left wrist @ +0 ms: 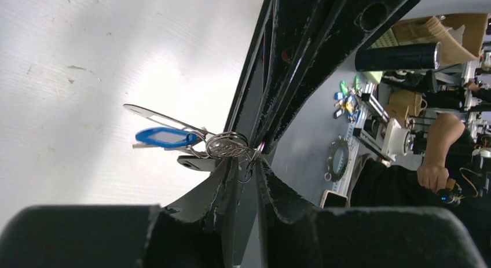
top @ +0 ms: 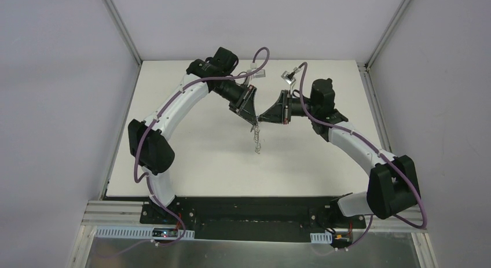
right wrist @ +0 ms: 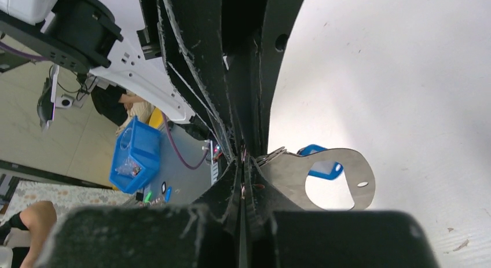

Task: Put the keys on the keyring

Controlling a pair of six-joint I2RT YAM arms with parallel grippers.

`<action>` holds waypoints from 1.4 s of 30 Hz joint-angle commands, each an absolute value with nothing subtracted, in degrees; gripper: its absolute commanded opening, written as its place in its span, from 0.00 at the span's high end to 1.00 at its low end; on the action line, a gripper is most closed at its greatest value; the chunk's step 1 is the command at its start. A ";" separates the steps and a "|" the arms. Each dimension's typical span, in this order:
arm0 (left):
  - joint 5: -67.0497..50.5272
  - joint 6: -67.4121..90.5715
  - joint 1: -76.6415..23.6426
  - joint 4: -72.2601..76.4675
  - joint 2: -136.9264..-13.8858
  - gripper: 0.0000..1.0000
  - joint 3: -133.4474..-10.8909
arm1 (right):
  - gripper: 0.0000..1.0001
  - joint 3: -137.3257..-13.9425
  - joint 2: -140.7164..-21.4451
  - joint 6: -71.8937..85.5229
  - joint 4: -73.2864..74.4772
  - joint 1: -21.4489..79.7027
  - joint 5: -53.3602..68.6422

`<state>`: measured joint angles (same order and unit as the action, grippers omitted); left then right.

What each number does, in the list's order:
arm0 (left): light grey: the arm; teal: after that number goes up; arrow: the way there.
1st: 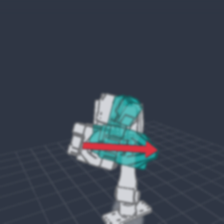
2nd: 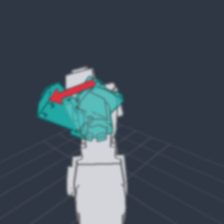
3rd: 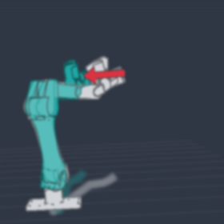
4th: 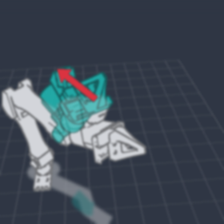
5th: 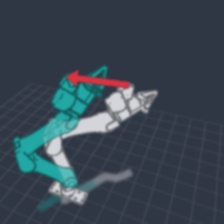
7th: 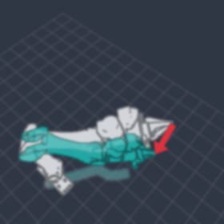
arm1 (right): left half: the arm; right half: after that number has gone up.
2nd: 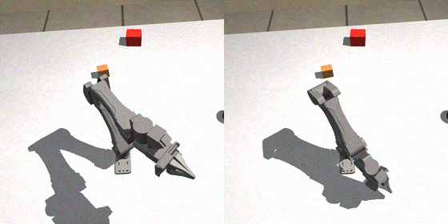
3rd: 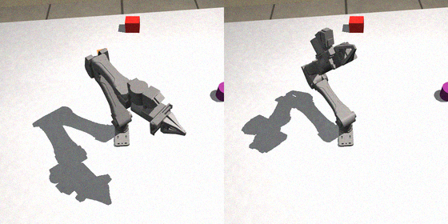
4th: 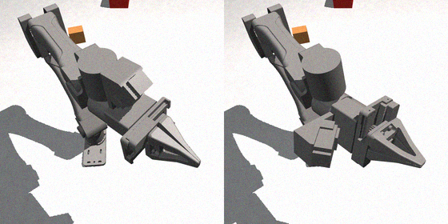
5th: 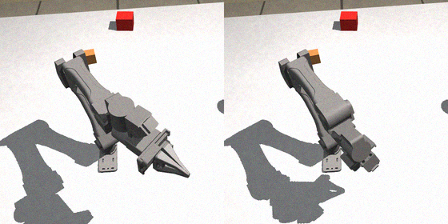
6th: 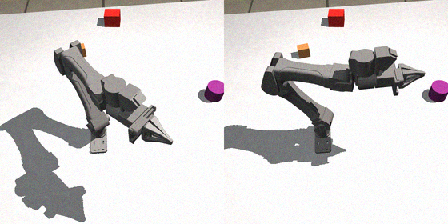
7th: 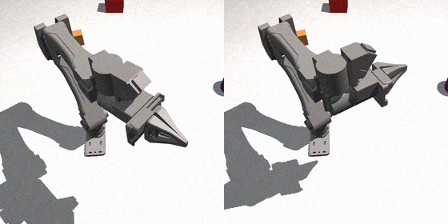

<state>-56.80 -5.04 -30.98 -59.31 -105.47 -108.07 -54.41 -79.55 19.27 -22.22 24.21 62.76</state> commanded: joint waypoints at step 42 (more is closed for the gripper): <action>-55.20 -12.94 -34.45 -76.07 -110.92 1.00 -119.84 | 0.72 -54.93 -78.30 11.09 -22.15 26.13 69.47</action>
